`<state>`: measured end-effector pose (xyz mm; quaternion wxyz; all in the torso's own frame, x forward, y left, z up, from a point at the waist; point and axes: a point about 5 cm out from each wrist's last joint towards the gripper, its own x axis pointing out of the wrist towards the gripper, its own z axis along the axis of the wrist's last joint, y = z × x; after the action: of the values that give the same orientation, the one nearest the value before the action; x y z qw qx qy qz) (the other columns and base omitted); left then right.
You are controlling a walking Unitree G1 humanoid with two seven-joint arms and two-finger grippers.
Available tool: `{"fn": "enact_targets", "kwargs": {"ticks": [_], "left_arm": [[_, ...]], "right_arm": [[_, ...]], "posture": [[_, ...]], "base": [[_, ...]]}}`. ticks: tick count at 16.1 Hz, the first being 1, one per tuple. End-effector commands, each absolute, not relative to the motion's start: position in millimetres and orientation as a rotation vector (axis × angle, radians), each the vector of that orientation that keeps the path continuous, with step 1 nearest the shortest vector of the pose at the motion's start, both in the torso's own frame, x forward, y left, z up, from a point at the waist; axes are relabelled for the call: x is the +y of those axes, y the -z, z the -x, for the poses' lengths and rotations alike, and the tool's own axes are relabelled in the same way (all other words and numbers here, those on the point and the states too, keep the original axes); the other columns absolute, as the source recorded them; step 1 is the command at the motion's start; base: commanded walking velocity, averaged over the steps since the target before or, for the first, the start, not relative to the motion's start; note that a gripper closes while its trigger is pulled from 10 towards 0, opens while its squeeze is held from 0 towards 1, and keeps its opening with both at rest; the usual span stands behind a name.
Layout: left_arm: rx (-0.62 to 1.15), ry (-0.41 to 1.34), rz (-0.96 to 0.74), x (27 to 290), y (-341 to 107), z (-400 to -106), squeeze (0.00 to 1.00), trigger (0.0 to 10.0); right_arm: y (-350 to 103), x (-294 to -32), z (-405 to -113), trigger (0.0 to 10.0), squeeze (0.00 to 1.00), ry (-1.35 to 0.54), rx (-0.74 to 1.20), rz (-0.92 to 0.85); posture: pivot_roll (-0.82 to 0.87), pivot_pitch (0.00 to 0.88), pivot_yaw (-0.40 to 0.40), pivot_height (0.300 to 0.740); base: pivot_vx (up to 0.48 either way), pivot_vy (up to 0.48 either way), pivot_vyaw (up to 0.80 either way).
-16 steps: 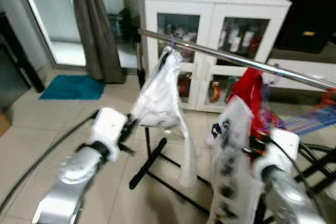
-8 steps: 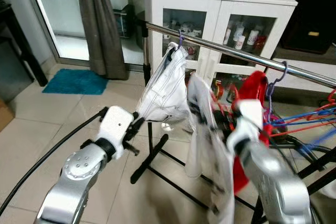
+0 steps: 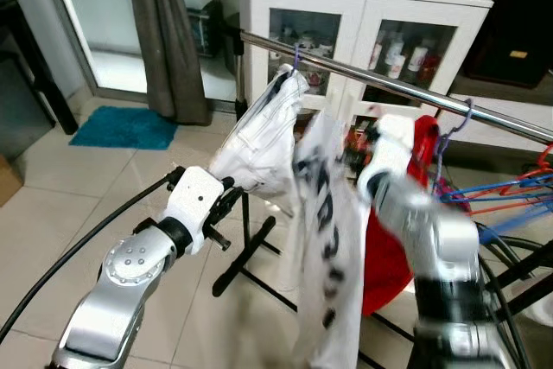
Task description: Hang hanger
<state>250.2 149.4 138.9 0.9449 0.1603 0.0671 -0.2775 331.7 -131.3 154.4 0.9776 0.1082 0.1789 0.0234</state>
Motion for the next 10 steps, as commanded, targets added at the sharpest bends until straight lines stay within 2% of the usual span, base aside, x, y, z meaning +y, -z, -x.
{"fn": "enact_targets", "kwargs": {"ticks": [1,3,7,10], "left_arm": [[0.126,0.593,-0.334,146,-142,-248,0.0,10.0],[0.121,0.606,-0.332,145,-144,-247,0.0,10.0],[0.1,0.763,-0.289,133,-150,-240,0.0,10.0],[0.095,0.769,-0.291,133,-153,-240,0.0,10.0]], "right_arm": [[-157,-140,-335,10.0,0.0,-0.002,0.339,-0.232],[-164,-149,-341,10.0,0.0,0.027,0.297,-0.254],[-179,-175,-357,10.0,0.0,0.179,0.218,-0.295],[-185,-185,-368,10.0,0.0,0.211,0.181,-0.3]], "posture": [[0.11,0.001,-0.042,0.74],[0.11,0.002,-0.041,0.74],[0.12,0.005,-0.031,0.74],[0.13,0.011,-0.031,0.74]], "base": [[0.0,0.0,0.0],[0.0,0.0,0.0],[0.0,0.0,0.0],[0.0,0.0,0.0]]}}
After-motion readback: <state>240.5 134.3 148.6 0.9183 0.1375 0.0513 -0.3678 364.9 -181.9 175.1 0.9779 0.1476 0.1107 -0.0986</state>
